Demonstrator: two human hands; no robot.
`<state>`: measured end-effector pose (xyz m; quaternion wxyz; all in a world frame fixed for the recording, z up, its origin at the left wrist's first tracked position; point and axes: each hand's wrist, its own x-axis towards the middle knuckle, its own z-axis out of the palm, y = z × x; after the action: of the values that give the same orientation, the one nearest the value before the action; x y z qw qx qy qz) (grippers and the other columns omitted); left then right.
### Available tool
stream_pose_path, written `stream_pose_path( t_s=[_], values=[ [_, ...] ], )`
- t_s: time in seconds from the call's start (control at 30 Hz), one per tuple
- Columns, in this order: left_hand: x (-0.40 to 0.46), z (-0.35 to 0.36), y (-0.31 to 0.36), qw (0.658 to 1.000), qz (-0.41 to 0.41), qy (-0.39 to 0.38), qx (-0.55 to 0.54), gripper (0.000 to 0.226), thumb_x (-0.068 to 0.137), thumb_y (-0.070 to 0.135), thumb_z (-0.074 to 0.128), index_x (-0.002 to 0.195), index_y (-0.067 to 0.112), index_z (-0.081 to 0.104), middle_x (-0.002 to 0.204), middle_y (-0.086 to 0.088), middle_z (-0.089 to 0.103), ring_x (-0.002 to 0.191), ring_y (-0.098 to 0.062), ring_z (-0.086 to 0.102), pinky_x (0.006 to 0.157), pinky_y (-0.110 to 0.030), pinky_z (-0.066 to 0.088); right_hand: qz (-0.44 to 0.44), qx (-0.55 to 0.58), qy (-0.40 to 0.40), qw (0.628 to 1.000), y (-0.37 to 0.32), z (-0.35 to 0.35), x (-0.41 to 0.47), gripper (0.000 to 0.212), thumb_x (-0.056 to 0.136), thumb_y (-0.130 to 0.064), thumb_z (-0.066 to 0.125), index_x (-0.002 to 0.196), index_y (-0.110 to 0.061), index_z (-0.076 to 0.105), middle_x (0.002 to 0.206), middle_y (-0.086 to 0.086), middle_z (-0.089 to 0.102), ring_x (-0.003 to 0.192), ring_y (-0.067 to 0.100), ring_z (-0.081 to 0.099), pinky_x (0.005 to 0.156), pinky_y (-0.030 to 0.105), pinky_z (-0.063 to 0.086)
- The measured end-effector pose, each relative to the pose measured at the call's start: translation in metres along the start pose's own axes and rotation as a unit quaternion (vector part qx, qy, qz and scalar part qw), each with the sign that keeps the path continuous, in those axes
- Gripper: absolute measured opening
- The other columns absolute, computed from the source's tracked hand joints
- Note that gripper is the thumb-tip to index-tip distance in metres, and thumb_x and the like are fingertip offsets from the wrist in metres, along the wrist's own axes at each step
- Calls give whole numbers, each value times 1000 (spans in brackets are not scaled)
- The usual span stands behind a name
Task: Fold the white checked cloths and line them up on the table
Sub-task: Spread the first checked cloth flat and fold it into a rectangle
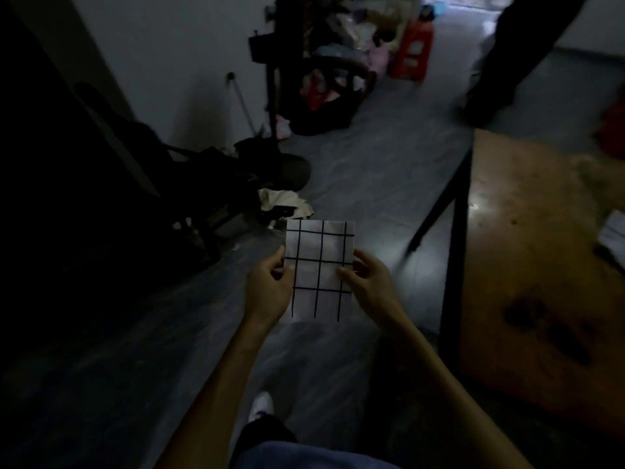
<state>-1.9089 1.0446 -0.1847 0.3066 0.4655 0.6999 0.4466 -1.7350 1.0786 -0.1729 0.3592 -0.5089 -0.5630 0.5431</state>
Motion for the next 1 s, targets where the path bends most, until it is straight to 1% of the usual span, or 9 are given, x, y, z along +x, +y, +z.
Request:
stream_pose_path(
  t_s=[0.07, 0.17, 0.27, 0.43, 0.53, 0.6, 0.77, 0.87, 1.0],
  values=[
    [35, 5, 2, 998, 13, -64, 3, 43, 93, 20, 54, 136, 16, 48, 121, 1, 63, 96, -8, 62, 75, -20, 54, 26, -7, 42, 999, -7, -4, 18, 32, 92, -8, 57, 122, -19, 52, 103, -8, 62, 91, 2, 63, 73, 15, 54],
    [78, 19, 17, 986, 59, -157, 2, 41, 93, 15, 56, 132, 21, 51, 113, 7, 62, 92, -6, 61, 66, -9, 47, 42, -16, 138, 989, -6, -14, 38, 36, 91, -13, 59, 126, -14, 52, 119, 8, 61, 104, 15, 62, 85, 28, 55],
    [111, 51, 32, 964, 93, -250, -7, 40, 92, 15, 56, 127, 34, 49, 97, 16, 63, 86, -1, 62, 65, -10, 51, 68, -10, 217, 974, -5, -30, 43, 33, 91, -16, 60, 123, -16, 54, 119, 9, 61, 106, 18, 62, 90, 39, 54],
    [133, 126, 52, 917, 132, -376, 13, 43, 93, 14, 55, 134, 23, 46, 103, 10, 61, 83, -2, 61, 67, -10, 52, 84, 20, 350, 933, 9, -75, 38, 29, 91, -11, 59, 118, -21, 55, 106, -5, 62, 100, 12, 63, 79, 26, 55],
    [141, 182, 63, 884, 150, -443, 19, 40, 94, 14, 54, 132, 24, 51, 109, 1, 64, 87, -8, 65, 71, -24, 58, 100, 41, 410, 906, 25, -108, 35, 28, 91, -12, 60, 115, -24, 54, 102, -14, 60, 92, 3, 62, 65, 15, 53],
    [142, 221, 77, 861, 170, -479, 33, 40, 94, 17, 52, 132, 27, 50, 112, -1, 63, 90, -11, 65, 74, -31, 59, 116, 52, 450, 884, 39, -135, 36, 26, 90, -16, 61, 112, -27, 54, 103, -14, 59, 91, 1, 61, 65, 16, 53],
    [145, 311, 118, 821, 215, -523, 74, 38, 96, 18, 48, 129, 36, 45, 105, 12, 56, 85, -1, 60, 58, -11, 50, 148, 107, 511, 840, 70, -204, 54, 22, 88, -18, 64, 104, -32, 57, 105, -10, 62, 102, 14, 61, 83, 38, 56],
    [153, 360, 134, 787, 253, -551, 110, 45, 95, 17, 48, 138, 32, 42, 119, 5, 57, 97, -6, 60, 69, -19, 54, 162, 129, 538, 817, 81, -240, 67, 24, 90, -16, 61, 112, -23, 56, 112, -6, 60, 101, 11, 58, 75, 26, 52],
    [164, 418, 141, 751, 299, -565, 163, 48, 94, 14, 48, 138, 32, 41, 118, 7, 58, 99, -6, 58, 79, -22, 53, 213, 138, 549, 796, 103, -272, 82, 33, 92, -12, 58, 124, -16, 51, 104, -10, 50, 78, -5, 47, 59, 12, 43]
  ],
)
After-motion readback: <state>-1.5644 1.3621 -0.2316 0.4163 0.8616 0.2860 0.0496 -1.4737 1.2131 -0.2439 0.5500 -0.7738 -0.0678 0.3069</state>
